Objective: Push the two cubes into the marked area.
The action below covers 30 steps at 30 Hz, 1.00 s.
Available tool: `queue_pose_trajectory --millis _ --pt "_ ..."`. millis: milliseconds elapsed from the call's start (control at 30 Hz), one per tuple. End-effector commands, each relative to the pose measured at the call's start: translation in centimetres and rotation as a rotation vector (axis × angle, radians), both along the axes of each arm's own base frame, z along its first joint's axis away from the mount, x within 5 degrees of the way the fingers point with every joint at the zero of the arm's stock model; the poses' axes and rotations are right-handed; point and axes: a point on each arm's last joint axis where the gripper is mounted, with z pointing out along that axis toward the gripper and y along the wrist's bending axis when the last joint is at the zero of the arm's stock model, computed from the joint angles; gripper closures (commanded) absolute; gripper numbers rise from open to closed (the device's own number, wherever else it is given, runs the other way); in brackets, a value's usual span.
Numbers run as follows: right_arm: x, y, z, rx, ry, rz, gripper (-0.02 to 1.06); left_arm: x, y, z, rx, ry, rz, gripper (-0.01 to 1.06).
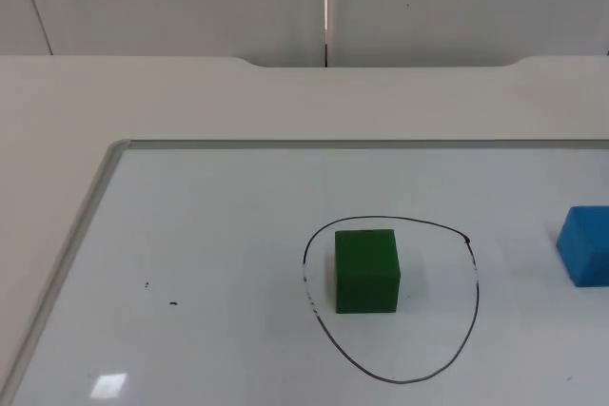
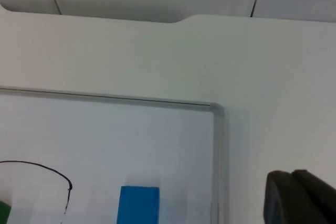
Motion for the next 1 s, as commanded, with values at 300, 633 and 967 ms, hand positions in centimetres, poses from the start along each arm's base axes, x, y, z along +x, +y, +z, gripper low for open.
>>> queue_pose_trajectory --millis 300,633,967 --pt "-0.2 1.0 -0.3 -0.041 0.03 0.068 1.05 -3.4 0.5 -1.3 -0.035 -0.01 -0.167 1.05" --pt "-0.1 1.1 -0.7 -0.047 0.064 0.05 1.05 -5.1 -0.5 -2.6 -0.112 0.056 -0.333 1.05" --pt "6.4 1.8 -8.0 -0.045 0.418 0.009 1.05 -9.2 1.3 -2.7 -0.112 0.032 -0.412 1.05"
